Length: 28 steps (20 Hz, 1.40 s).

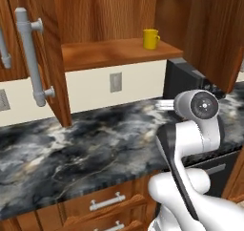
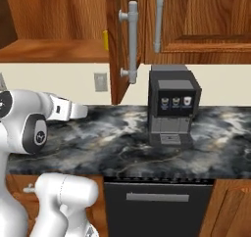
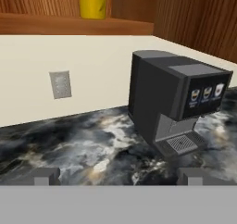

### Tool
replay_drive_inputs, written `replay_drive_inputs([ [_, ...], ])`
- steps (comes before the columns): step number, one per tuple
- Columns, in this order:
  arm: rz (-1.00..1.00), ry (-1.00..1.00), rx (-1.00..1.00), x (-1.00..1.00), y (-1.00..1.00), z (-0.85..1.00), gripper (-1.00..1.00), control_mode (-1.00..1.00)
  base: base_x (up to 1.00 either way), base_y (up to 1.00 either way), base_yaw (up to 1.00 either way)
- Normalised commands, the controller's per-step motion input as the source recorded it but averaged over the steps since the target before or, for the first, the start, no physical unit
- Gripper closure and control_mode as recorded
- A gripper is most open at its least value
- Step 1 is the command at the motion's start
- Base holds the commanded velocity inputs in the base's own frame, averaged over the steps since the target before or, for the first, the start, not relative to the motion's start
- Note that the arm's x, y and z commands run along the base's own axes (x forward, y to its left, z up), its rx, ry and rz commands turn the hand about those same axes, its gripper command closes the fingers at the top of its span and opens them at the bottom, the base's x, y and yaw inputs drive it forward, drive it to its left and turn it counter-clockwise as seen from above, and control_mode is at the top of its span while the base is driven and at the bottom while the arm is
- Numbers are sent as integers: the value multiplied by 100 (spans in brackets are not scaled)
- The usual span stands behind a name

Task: Open the cabinet directly in front. Then move the beer and the mug to the dining counter with the candle on it.

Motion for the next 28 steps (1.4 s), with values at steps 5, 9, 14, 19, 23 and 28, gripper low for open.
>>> replay_drive_inputs([
  [5, 0, 0, 0, 0, 0, 0, -100, 100, 57, 0, 5],
  [9, 0, 0, 0, 0, 0, 0, -100, 100, 27, -5, 18],
  [14, 0, 0, 0, 0, 0, 0, -100, 100, 6, -1, 9],
  [19, 0, 0, 0, 0, 0, 0, -100, 100, 23, 0, 0],
  [23, 0, 0, 0, 0, 0, 0, -100, 100, 96, 0, 0],
  [28, 0, 0, 0, 0, 0, 0, -100, 100, 99, 0, 0],
])
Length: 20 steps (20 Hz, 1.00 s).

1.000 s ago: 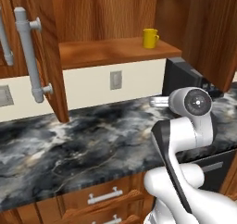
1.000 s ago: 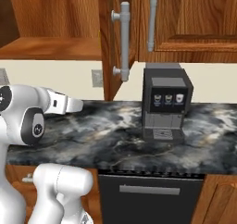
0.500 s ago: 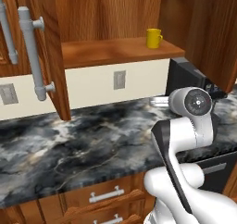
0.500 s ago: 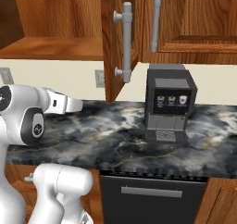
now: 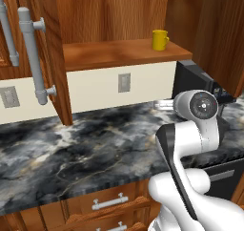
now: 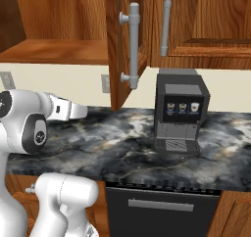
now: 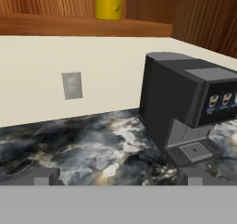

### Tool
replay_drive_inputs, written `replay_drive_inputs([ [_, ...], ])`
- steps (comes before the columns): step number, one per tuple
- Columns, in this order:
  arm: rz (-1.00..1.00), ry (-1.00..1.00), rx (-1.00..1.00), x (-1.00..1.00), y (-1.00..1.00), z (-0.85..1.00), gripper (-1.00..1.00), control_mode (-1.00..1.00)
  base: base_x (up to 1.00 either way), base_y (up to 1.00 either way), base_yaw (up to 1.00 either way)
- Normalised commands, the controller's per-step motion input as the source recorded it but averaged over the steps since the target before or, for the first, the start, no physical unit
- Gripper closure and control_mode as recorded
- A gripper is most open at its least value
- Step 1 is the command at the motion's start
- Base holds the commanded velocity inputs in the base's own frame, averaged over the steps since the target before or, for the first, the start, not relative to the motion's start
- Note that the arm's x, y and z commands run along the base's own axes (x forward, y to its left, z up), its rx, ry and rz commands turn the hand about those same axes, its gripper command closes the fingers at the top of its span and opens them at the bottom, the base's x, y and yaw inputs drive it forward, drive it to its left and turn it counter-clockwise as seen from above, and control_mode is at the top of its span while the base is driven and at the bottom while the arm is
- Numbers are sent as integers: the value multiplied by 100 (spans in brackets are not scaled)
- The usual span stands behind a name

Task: Open the cabinet directly in front. Then move the beer and the mug to the dining counter with the candle on it.

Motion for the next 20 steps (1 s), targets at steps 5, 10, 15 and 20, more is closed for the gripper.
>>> replay_drive_inputs([
  [5, 0, 0, 0, 0, 0, 0, -100, 100, 100, -3, 0],
  [10, 0, 0, 0, 0, 0, 0, -100, 100, 76, -1, 0],
  [15, 0, 0, 0, 0, 0, 0, -100, 100, 0, 0, 0],
  [20, 0, 0, 0, 0, 0, 26, -100, -100, 0, 0, 0],
])
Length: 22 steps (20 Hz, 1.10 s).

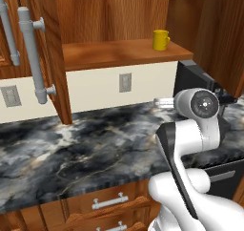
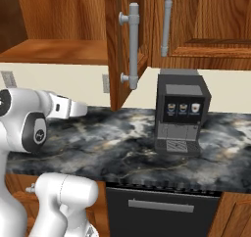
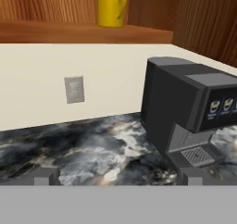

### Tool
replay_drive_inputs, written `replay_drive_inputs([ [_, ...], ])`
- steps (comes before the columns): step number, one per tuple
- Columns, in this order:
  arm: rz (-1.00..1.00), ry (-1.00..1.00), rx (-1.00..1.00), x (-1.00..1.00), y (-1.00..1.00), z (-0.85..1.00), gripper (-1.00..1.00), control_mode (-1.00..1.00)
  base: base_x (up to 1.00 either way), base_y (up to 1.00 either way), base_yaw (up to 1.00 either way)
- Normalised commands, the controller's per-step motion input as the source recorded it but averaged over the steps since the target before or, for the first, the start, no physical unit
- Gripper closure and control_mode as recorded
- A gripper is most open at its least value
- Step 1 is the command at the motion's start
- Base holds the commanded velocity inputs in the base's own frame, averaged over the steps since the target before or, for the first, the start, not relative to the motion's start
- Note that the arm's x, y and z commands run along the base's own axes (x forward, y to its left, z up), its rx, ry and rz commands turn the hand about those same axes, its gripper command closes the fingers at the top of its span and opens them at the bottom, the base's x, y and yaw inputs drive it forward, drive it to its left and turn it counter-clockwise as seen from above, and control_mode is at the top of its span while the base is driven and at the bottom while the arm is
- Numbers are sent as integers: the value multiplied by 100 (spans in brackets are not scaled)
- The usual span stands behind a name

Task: Open the cabinet directly in front. Then move the beer and the mug to the dining counter with the candle on it.

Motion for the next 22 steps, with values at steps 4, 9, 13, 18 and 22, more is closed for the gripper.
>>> replay_drive_inputs([
  [4, 0, 0, 0, -4, 0, 75, -100, -100, 0, 0, 0],
  [9, 0, 1, 0, -25, -4, 65, -100, -100, 0, 0, 0],
  [13, 0, 10, 0, -25, -1, 52, -100, -100, 0, 0, 0],
  [18, 7, 5, 1, -16, -6, 18, -100, -100, 0, 0, 0],
  [22, 2, -9, 0, -2, -3, 6, -100, -100, 0, 0, 0],
])
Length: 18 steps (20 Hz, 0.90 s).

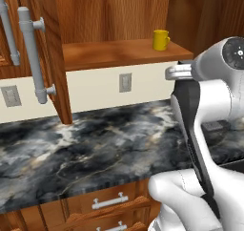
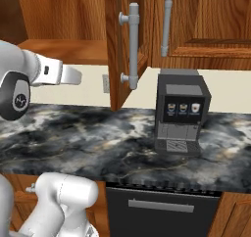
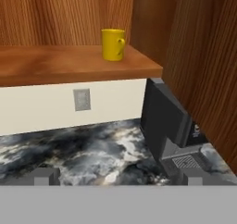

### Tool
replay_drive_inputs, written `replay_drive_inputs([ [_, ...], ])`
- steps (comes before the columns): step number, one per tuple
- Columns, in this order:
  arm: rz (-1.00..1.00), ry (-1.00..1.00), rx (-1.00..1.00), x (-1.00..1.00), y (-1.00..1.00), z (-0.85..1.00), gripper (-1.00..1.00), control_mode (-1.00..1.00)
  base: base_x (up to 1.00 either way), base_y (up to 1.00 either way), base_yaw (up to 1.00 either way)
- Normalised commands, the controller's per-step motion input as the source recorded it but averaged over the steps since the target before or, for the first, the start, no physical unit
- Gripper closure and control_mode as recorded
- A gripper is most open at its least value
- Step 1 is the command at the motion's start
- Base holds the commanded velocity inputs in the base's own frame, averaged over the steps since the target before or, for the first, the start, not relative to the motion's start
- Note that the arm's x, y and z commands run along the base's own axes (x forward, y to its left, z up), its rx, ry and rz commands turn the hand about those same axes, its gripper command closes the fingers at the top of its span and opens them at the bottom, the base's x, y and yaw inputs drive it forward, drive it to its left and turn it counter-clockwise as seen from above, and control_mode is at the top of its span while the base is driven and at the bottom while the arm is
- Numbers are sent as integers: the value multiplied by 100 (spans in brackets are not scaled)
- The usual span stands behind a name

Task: Open the cabinet directly in front. Then move the beer and the mug to the dining counter with the candle on it.

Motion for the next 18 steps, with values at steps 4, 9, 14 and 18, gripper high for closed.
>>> replay_drive_inputs([
  [4, 14, -9, 0, 1, -23, 12, -100, -100, 0, 0, 0],
  [9, 8, -5, 0, 2, -3, 25, -100, -100, 0, 0, 0],
  [14, 0, 3, 0, 31, 0, 19, -100, -100, 0, 0, 0],
  [18, 0, 15, 0, 47, 0, 4, -100, -100, 0, 0, 0],
])
